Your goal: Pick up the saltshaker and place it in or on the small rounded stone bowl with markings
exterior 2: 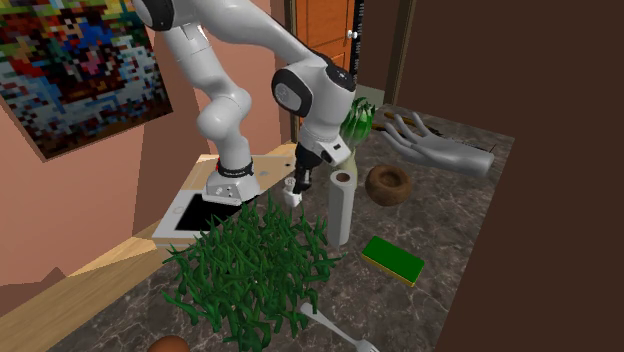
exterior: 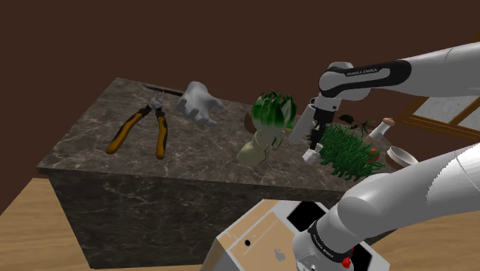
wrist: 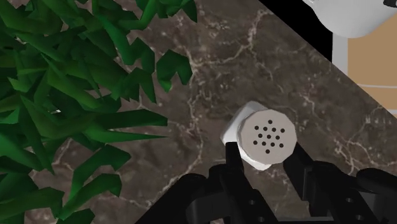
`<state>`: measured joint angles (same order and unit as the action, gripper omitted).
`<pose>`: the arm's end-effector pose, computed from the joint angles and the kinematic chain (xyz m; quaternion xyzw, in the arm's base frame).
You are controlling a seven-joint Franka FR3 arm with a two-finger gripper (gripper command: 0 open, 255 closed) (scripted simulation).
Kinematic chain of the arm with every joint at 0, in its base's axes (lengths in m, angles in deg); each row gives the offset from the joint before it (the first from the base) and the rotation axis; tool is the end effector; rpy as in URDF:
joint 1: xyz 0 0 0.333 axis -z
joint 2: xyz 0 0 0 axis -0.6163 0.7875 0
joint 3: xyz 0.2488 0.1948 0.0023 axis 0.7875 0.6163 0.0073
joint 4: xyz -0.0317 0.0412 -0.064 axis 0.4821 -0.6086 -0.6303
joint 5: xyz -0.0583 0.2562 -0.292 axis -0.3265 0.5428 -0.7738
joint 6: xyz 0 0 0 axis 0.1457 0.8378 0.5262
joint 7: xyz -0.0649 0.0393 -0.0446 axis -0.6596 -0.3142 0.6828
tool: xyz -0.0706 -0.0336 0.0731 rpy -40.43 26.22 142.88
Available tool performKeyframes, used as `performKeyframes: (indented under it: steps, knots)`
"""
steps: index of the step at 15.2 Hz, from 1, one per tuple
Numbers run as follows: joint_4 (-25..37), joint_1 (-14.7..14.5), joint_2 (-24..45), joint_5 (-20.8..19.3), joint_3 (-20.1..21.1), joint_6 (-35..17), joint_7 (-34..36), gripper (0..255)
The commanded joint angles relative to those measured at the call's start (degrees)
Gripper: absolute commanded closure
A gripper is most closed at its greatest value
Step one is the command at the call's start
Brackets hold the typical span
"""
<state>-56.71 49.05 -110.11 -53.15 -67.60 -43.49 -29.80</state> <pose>0.2915 -0.2618 0.3776 -0.9845 -0.0507 0.1476 0.0804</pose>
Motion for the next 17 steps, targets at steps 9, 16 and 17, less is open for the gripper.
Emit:
performKeyframes:
  steps: [9, 16, 17]
  knots:
    - [5.26, 0.07, -3.45, 0.17, 1.66, 8.66, 0.23, 255]
    - [9.55, -0.02, -4.85, 0.51, 2.71, 14.34, 0.18, 255]
    - [10.21, -0.04, -4.99, 0.56, 2.84, 15.13, 0.16, 255]
